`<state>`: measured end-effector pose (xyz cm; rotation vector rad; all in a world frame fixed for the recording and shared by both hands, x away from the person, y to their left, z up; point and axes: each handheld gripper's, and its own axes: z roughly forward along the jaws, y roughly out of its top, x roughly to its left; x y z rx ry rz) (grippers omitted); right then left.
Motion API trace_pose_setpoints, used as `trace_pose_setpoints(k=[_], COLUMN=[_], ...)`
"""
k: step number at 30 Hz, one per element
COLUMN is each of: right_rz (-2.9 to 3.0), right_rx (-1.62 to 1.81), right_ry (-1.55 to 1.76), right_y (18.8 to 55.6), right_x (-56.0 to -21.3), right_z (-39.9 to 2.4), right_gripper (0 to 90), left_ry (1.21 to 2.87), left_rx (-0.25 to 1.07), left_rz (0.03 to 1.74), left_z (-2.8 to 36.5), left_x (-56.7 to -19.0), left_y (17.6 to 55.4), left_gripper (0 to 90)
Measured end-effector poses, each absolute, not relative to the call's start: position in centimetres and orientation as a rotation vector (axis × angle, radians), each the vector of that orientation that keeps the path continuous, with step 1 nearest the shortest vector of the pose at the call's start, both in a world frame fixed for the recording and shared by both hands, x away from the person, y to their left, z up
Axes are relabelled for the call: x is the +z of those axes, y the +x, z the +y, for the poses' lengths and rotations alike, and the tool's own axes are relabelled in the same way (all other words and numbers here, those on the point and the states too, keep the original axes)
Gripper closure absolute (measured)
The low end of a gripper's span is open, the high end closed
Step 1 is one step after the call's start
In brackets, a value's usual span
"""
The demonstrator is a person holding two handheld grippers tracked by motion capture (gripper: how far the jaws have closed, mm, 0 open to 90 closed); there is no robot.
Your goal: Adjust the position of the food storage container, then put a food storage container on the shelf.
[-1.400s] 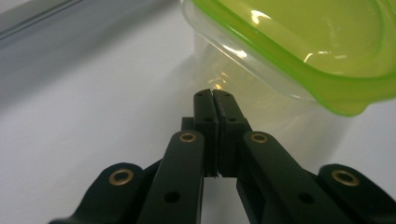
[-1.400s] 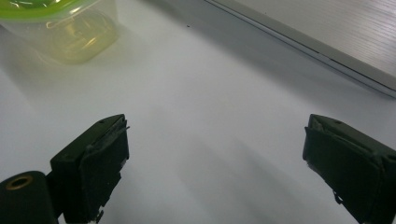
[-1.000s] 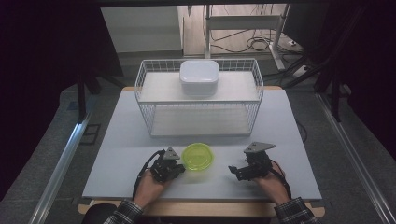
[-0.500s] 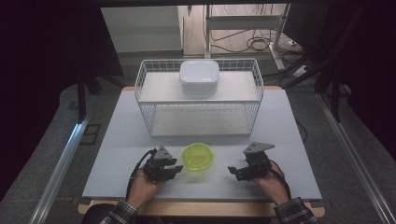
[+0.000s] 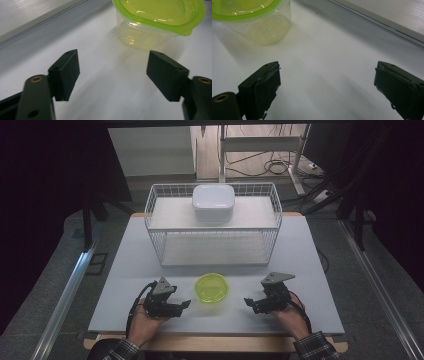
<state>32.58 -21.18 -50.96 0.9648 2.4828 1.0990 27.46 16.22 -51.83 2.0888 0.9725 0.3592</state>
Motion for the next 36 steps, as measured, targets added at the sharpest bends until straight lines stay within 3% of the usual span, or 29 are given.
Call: trace_pose_setpoints(k=[17, 36], right_rz=[2.476, 2.476], right_rx=[1.122, 1.243], right_ry=[0.955, 1.001], right_y=[32.6, 32.7], right_x=[-50.9, -50.3], right_z=[-21.2, -20.5], right_gripper=[6.1, 4.4], left_ry=[2.083, 2.057], left_rx=[0.409, 0.431], left_rz=[1.003, 0.980], left_z=[17.5, 18.0], left_x=[-52.4, -52.7], left_y=[25.8, 25.8], left_gripper=[6.7, 4.2])
